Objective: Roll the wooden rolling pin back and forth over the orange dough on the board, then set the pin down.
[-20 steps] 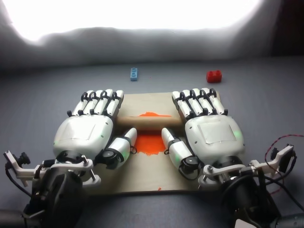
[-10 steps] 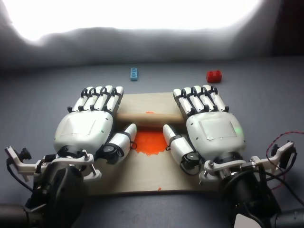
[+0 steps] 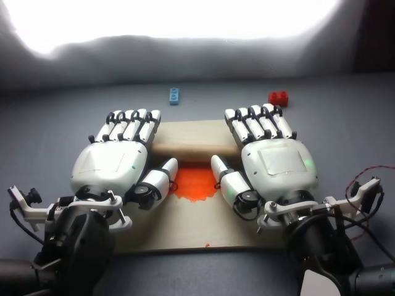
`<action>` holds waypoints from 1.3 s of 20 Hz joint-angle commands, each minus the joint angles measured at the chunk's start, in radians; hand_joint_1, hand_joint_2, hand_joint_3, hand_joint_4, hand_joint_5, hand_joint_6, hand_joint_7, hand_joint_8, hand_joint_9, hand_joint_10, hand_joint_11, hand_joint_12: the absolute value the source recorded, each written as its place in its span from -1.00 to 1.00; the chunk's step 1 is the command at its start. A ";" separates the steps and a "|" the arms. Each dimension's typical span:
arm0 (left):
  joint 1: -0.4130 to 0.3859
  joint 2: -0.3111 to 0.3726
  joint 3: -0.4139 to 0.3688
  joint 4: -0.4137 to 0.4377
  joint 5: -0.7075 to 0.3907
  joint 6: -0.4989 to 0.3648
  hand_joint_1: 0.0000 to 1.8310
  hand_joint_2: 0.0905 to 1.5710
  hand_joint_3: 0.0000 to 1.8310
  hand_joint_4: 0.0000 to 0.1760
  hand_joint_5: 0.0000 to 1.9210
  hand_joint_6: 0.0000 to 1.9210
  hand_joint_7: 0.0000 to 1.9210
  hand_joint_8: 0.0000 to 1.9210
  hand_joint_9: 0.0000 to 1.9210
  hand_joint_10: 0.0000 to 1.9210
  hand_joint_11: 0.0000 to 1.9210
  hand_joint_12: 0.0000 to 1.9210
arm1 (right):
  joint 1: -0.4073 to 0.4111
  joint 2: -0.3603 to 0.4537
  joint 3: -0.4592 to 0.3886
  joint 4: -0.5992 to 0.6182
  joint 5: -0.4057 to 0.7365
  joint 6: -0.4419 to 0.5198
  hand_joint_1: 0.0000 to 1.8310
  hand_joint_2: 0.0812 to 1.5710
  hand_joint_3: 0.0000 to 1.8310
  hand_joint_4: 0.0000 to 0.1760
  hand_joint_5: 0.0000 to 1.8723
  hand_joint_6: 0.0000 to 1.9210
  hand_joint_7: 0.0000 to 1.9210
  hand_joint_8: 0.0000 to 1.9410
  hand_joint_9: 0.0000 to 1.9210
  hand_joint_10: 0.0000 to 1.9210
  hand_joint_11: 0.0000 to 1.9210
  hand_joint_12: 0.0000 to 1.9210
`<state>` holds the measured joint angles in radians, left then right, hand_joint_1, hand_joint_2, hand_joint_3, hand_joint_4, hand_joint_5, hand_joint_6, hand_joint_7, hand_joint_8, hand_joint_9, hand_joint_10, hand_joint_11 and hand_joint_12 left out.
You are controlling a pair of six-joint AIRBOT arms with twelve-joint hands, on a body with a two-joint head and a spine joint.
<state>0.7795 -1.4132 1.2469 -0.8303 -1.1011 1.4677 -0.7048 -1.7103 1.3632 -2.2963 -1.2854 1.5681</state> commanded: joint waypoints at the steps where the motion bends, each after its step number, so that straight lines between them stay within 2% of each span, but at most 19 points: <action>1: -0.010 -0.002 0.008 0.049 -0.092 0.001 -1.00 0.95 -0.99 -1.00 -1.00 -1.00 -1.00 -1.00 -1.00 -1.00 -1.00 -1.00 | 0.011 0.005 0.005 -0.076 -0.095 0.003 -1.00 0.97 -1.00 -1.00 -0.81 -1.00 -0.83 -1.00 -0.87 -0.99 -1.00 -0.77; 3: -0.012 -0.004 0.012 0.048 -0.088 0.002 -1.00 0.95 -0.99 -1.00 -1.00 -1.00 -1.00 -1.00 -1.00 -1.00 -1.00 -1.00 | 0.011 0.005 0.007 -0.074 -0.093 0.003 -1.00 0.97 -1.00 -1.00 -0.84 -1.00 -0.86 -1.00 -0.89 -1.00 -1.00 -0.86; 16: -0.026 -0.018 0.039 0.040 -0.064 0.011 -1.00 0.95 -0.99 -1.00 -1.00 -1.00 -1.00 -1.00 -1.00 -1.00 -1.00 -1.00 | 0.015 0.006 0.035 -0.062 -0.067 0.024 -1.00 0.97 -1.00 -1.00 -0.80 -1.00 -0.83 -1.00 -0.87 -1.00 -1.00 -0.74; 21: -0.031 -0.022 0.048 0.038 -0.058 0.012 -1.00 0.95 -0.99 -1.00 -1.00 -1.00 -1.00 -1.00 -1.00 -1.00 -1.00 -1.00 | 0.018 0.006 0.048 -0.061 -0.053 0.035 -1.00 0.97 -1.00 -1.00 -0.83 -1.00 -0.85 -1.00 -0.88 -1.00 -1.00 -0.83; 25: -0.038 -0.027 0.059 0.037 -0.049 0.016 -1.00 0.97 -0.99 -1.00 -1.00 -1.00 -1.00 -1.00 -1.00 -1.00 -1.00 -1.00 | 0.021 0.006 0.058 -0.061 -0.042 0.040 -1.00 0.97 -1.00 -1.00 -0.82 -1.00 -0.85 -1.00 -0.88 -1.00 -1.00 -0.78; 26: -0.041 -0.028 0.063 0.035 -0.047 0.016 -1.00 0.97 -0.99 -1.00 -1.00 -1.00 -1.00 -1.00 -1.00 -1.00 -1.00 -1.00 | 0.021 0.006 0.059 -0.061 -0.039 0.041 -1.00 0.97 -1.00 -1.00 -0.84 -1.00 -0.87 -1.00 -0.89 -1.00 -1.00 -0.83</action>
<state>0.7486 -1.4433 1.3025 -0.8410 -1.0615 1.4769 -0.6941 -1.7103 1.4158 -2.2875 -1.2335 1.6012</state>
